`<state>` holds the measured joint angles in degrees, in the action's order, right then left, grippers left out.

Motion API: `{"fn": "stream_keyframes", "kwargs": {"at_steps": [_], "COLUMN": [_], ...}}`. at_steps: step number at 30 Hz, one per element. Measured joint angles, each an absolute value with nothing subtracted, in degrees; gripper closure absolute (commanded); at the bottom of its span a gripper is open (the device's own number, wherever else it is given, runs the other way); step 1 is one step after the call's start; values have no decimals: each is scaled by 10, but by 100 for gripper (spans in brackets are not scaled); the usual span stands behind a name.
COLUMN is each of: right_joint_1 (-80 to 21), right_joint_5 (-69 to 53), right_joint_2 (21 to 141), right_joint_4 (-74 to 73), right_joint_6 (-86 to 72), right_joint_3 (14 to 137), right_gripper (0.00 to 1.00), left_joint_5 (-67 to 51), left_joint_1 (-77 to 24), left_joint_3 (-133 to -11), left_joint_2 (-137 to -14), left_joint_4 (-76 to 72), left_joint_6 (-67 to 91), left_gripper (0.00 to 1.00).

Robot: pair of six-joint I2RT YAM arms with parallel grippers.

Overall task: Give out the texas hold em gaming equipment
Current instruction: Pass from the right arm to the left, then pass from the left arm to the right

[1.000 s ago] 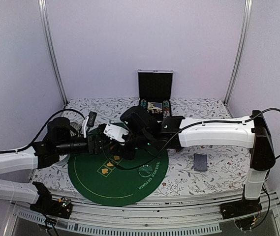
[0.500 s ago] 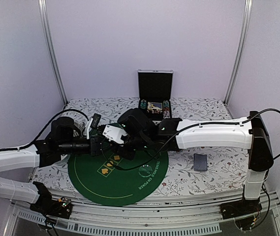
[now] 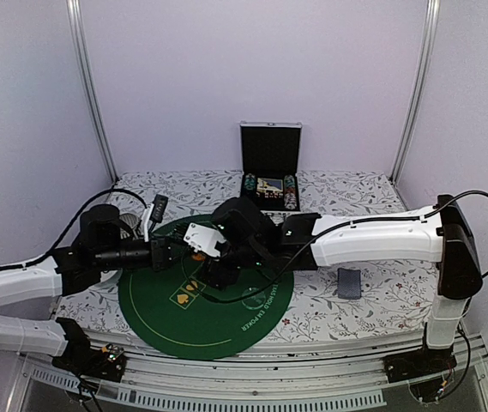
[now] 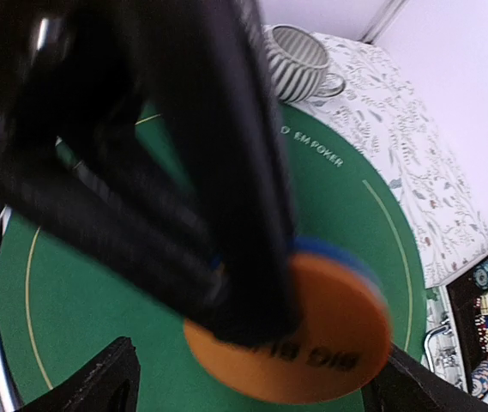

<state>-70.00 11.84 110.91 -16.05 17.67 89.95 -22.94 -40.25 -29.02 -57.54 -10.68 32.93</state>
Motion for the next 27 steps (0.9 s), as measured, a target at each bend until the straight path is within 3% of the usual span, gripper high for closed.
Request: {"fn": "stream_keyframes", "kwargs": {"at_steps": [3, 7, 15, 27], "right_joint_1": [-688, -644, -583, -589], "right_joint_5": [62, -86, -292, -361], "right_joint_2": [1075, 1010, 967, 1026], "right_joint_4": [-149, -123, -13, 37], "right_joint_6": [162, 129, 41, -39], "right_joint_3": [843, 781, 761, 803], "right_gripper": [7, 14, 43, 79], "left_joint_5": [-228, -232, -264, -297], "left_joint_1": [-402, -402, -402, -402], "left_joint_3": [-281, -269, -264, -257], "left_joint_2": [-538, -491, -460, -456], "left_joint_4": [-110, -122, -143, -174], "left_joint_6": [317, 295, 266, 263], "left_gripper": [100, 100, 100, 100]}}
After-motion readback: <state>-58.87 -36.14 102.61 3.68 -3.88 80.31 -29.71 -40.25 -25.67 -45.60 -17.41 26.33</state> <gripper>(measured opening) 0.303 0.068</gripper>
